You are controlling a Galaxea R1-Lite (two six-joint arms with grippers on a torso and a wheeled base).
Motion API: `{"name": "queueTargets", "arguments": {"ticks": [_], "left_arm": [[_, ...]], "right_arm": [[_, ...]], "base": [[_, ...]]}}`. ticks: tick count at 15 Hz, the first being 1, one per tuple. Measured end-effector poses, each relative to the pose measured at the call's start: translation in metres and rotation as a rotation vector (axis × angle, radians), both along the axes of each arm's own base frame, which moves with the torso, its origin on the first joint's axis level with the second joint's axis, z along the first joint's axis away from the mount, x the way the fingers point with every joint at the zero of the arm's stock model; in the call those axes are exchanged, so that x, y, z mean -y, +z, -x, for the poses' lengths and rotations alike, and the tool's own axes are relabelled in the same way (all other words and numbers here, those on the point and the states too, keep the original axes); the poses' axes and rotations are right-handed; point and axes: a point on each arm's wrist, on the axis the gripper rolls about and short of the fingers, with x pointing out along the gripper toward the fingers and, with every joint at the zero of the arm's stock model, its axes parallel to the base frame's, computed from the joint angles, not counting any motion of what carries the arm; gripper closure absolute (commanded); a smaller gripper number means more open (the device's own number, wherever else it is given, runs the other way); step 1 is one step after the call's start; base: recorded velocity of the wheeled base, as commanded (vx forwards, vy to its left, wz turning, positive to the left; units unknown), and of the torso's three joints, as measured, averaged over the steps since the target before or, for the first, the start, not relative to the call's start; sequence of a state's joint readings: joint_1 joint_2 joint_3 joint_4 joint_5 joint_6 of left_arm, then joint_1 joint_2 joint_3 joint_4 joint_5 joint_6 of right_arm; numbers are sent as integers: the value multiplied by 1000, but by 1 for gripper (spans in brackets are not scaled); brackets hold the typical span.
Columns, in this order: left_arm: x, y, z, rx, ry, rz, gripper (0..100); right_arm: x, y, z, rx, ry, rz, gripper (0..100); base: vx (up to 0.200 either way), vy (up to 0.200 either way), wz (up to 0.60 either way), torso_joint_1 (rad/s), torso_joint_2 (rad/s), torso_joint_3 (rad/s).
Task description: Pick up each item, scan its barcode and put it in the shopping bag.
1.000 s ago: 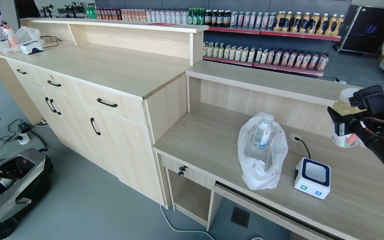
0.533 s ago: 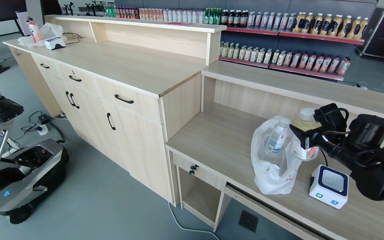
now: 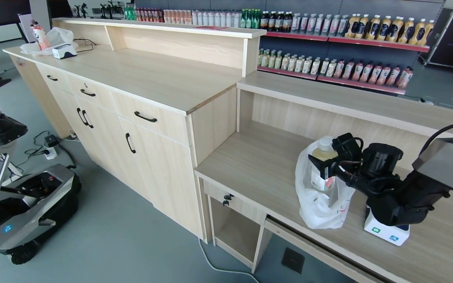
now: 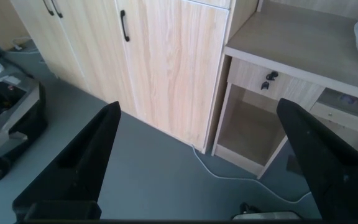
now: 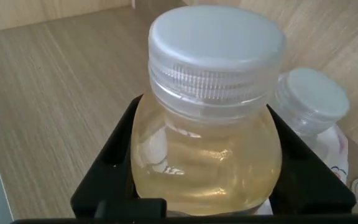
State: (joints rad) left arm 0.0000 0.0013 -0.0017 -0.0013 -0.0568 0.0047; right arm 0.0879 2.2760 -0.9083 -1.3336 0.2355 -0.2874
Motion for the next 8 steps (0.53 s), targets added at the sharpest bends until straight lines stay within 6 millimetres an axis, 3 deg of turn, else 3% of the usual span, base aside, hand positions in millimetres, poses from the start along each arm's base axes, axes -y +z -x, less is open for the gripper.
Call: {"name": "queueTargets", "arguments": {"ticks": [8], "left_arm": [[0, 0, 0, 0, 0, 0, 0]], "right_arm": [[-3, -35, -16, -39, 50, 7, 100]], "base": [[0, 0, 0, 0, 0, 0]]}}
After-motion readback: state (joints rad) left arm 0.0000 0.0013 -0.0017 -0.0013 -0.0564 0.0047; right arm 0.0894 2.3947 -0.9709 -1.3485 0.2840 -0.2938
